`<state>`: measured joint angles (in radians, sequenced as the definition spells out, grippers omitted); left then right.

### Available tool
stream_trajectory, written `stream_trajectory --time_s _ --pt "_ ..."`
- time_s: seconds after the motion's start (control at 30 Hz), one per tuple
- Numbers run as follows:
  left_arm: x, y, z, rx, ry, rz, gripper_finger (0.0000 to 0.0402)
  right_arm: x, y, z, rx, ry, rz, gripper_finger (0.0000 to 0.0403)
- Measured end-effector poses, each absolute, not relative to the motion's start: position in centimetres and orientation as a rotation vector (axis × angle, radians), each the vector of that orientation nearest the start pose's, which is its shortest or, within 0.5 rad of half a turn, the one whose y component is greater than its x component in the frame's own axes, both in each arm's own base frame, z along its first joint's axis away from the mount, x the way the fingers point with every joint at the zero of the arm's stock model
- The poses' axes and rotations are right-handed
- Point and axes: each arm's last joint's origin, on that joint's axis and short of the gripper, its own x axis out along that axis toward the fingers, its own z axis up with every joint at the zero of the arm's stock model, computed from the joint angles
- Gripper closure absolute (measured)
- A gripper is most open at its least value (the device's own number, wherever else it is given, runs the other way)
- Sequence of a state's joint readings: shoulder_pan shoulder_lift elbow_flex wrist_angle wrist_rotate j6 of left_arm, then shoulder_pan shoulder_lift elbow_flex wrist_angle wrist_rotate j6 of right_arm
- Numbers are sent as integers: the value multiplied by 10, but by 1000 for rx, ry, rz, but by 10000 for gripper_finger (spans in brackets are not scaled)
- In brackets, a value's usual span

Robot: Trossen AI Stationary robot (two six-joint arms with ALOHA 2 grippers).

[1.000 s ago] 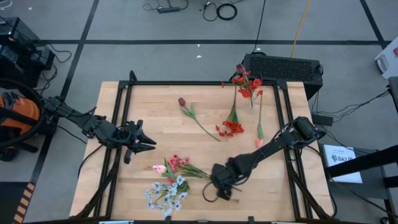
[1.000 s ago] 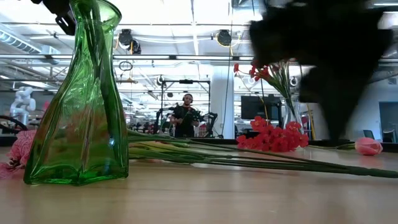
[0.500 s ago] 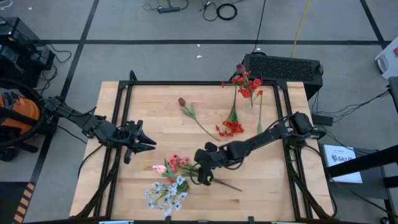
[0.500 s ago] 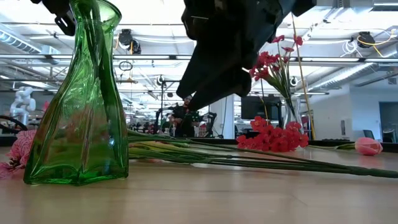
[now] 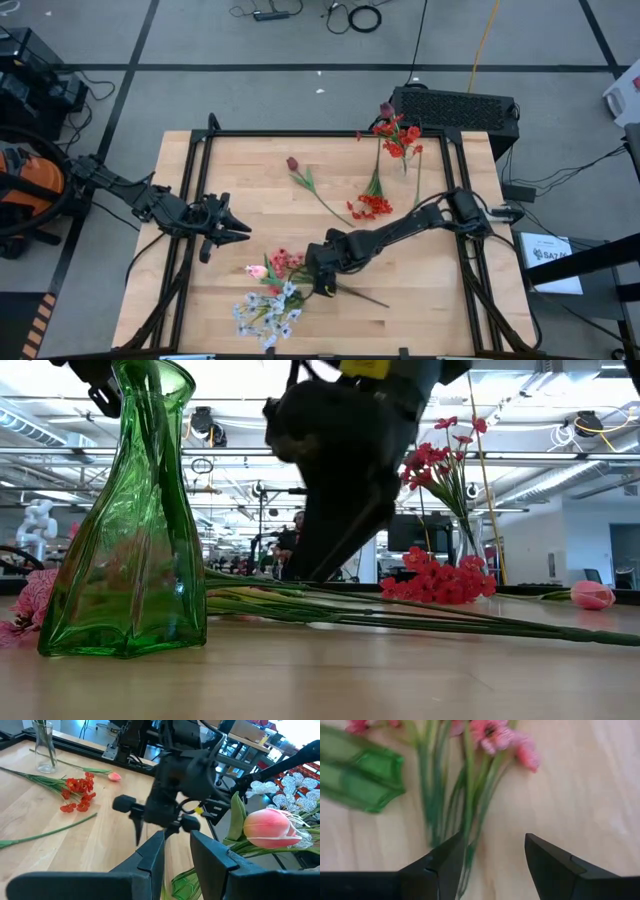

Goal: Sort flowers into vase by color
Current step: Put the pink flowers into the green vase

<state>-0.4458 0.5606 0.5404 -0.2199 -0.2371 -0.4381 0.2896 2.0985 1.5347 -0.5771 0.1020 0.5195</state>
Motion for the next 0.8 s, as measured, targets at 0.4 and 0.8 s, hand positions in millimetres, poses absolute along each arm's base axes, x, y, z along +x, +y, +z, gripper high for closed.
stream_trajectory --time_s 0.4,0.8 --pt "125 -52 275 -353 276 -152 301 414 134 154 255 1148 -131 202" --pt "125 -52 275 -352 277 -154 301 413 140 141 262 1175 -146 202"
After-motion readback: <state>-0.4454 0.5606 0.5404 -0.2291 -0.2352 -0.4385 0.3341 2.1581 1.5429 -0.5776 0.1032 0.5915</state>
